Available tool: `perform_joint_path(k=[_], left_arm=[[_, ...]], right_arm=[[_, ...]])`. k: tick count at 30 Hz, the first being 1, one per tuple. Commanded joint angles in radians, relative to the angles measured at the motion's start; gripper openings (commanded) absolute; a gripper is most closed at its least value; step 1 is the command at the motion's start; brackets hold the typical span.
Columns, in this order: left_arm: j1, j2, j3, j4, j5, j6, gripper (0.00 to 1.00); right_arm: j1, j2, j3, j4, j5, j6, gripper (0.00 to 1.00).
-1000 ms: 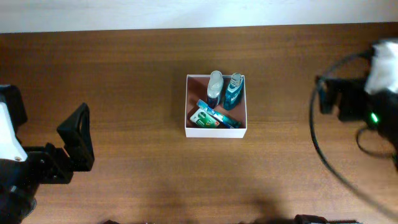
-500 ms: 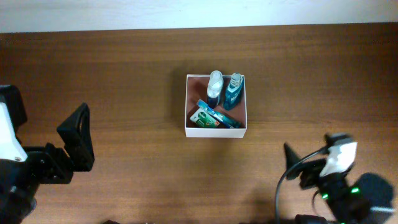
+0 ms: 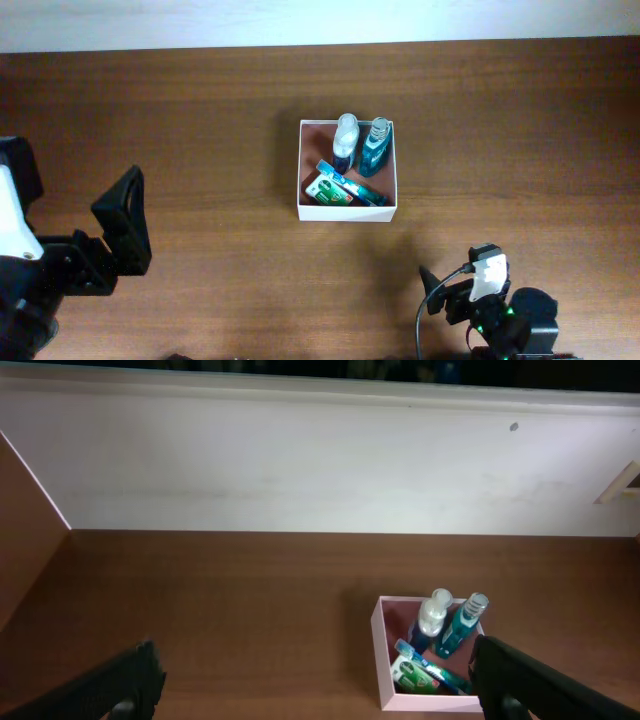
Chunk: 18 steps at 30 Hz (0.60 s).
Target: Pack container
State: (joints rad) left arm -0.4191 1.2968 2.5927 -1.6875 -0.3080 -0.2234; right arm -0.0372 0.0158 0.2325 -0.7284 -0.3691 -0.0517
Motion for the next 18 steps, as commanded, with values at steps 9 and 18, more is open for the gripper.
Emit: perform_joint_path(k=[9, 18], left_arm=[[0.003, 0.003, -0.001, 0.0, -0.013, 0.019, 0.99], [0.003, 0.003, -0.001, 0.0, -0.013, 0.019, 0.99]], right_arm=[[0.049, -0.012, -0.057, 0.003, -0.016, 0.008, 0.99], [0.049, -0.012, -0.057, 0.003, -0.016, 0.008, 0.99]])
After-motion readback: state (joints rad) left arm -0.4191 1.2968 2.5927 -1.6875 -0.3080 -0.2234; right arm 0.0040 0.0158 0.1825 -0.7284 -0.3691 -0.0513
